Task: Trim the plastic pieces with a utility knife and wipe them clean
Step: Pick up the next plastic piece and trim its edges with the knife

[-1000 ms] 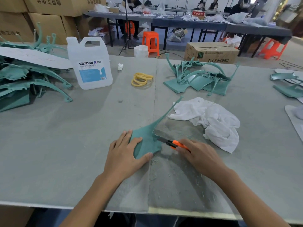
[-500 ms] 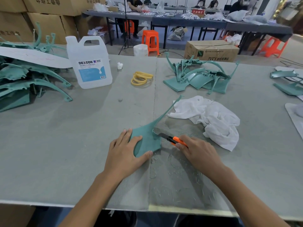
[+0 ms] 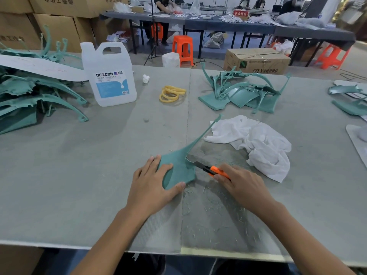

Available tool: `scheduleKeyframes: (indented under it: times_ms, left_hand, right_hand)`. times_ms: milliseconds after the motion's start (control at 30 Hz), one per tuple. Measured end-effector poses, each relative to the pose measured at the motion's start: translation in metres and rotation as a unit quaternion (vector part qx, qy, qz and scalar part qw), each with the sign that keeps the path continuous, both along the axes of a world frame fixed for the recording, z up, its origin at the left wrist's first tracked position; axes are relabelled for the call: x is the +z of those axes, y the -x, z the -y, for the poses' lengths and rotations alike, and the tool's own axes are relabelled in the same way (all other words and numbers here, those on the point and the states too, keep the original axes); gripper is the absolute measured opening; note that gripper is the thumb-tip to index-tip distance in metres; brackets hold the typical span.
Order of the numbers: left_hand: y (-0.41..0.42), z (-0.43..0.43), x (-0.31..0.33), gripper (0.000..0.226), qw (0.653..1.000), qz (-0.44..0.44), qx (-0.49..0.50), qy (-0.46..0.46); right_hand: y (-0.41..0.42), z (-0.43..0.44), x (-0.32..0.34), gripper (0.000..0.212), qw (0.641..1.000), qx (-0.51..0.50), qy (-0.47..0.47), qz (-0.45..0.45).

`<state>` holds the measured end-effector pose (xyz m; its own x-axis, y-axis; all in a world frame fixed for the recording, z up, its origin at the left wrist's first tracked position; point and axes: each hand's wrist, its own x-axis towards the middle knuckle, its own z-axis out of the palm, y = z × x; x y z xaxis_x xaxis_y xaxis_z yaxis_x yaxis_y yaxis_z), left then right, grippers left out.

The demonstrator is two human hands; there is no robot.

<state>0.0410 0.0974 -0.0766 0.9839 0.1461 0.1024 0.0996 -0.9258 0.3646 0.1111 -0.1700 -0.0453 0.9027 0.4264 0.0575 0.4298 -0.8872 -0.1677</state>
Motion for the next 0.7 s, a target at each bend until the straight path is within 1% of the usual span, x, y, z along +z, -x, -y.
scheduleKeyframes:
  times_ms: [100, 133, 200, 267, 367, 500, 700]
  left_hand:
    - [0.000, 0.001, 0.001, 0.083, 1.000, -0.002, 0.001, 0.005]
    - [0.000, 0.001, 0.001, 0.083, 1.000, -0.004, 0.001, 0.003]
    - [0.000, 0.001, 0.002, 0.083, 1.000, -0.007, 0.001, 0.000]
    - [0.000, 0.001, 0.003, 0.082, 1.000, -0.005, 0.003, 0.004]
    - [0.000, 0.001, 0.003, 0.082, 1.000, -0.009, 0.001, 0.004]
    - [0.000, 0.000, 0.003, 0.080, 1.000, -0.009, 0.000, 0.005]
    - [0.000, 0.001, 0.003, 0.078, 1.000, 0.001, 0.004, -0.002]
  right_hand:
    - [0.002, -0.004, 0.002, 0.036, 1.000, -0.012, -0.015, 0.022]
    - [0.004, -0.002, 0.003, 0.038, 0.999, -0.007, -0.027, 0.015]
    - [0.006, 0.004, 0.004, 0.048, 0.999, 0.020, -0.031, -0.011]
    - [0.008, 0.009, 0.004, 0.059, 0.999, 0.048, -0.005, -0.018]
    - [0.009, 0.009, 0.001, 0.067, 0.997, 0.056, 0.044, 0.005]
    - [0.010, 0.007, -0.003, 0.065, 0.996, 0.048, 0.066, 0.044]
    - [0.008, 0.012, -0.007, 0.059, 0.994, 0.064, 0.086, 0.037]
